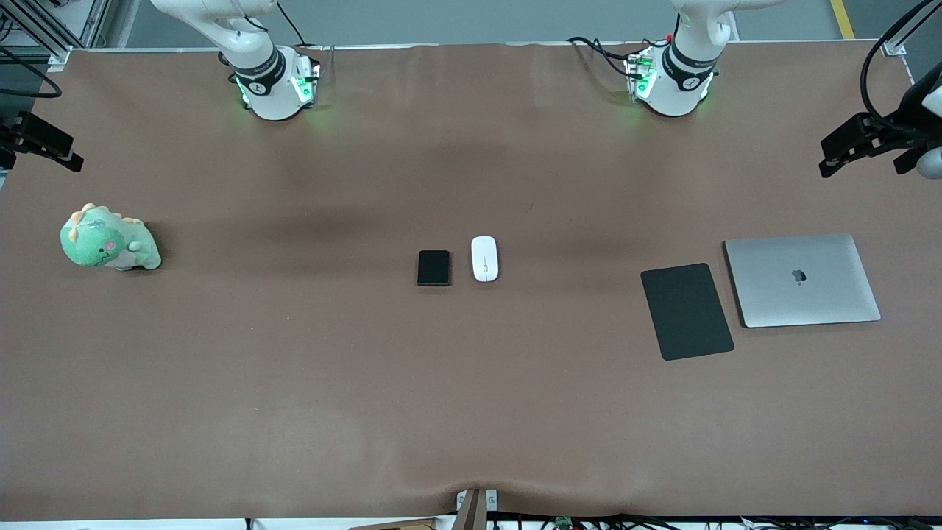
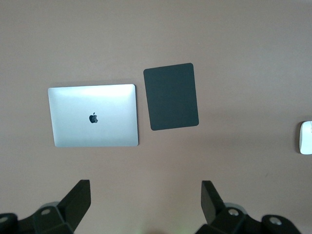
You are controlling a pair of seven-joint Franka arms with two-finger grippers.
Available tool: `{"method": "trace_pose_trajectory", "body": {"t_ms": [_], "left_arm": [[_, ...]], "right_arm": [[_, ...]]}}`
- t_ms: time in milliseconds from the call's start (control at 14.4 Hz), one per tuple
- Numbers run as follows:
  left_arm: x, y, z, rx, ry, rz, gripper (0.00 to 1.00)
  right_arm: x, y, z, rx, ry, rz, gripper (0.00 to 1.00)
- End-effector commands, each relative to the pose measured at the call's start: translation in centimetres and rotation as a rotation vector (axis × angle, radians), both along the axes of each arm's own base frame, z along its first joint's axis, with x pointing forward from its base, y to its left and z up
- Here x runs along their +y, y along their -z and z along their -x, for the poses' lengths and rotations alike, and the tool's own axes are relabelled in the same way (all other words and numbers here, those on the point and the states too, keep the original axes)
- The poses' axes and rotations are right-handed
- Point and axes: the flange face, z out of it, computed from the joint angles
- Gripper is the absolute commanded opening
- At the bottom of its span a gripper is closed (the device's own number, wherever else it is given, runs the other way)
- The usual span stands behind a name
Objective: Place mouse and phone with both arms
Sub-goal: 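Reach the left gripper down to the white mouse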
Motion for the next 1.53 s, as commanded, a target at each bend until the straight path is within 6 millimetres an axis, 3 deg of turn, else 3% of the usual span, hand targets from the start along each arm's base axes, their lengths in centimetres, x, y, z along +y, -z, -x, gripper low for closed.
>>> {"method": "trace_pose_trajectory", "body": {"t_ms": [0,279,627,766,1114,1463], "left_arm": [[-3.0,2.9,-1.8,0.037,-0.011,0.047,1.00],[-10.9,10.7,-4.3,0.027,0.021,0.072,1.00],[-22.4,21.6,-4.4,0.010,-0.019,0.094,1.00],[-26.9,25.7,-3.7,0.013,-0.058,0.091,1.00],[-35.6,35.2,-0.9,0.037,-0.172,0.095,1.00],[-41.5,42.1,2.5,0.036,-0.210,0.138,1.00]], "right_arm": [[-0.6,-0.2,0.0,0.002,-0.004,-0.023,1.00],[-0.6,-0.2,0.0,0.001,-0.004,-0.023,1.00],[-0.6,0.1,-0.3,0.005,-0.010,-0.023,1.00],[-0.6,0.6,-0.7,0.014,-0.010,-0.023,1.00],[-0.9,1.4,-1.3,0.028,-0.007,-0.022,1.00],[-1.0,3.4,-2.4,0.065,-0.011,-0.023,1.00]]}}
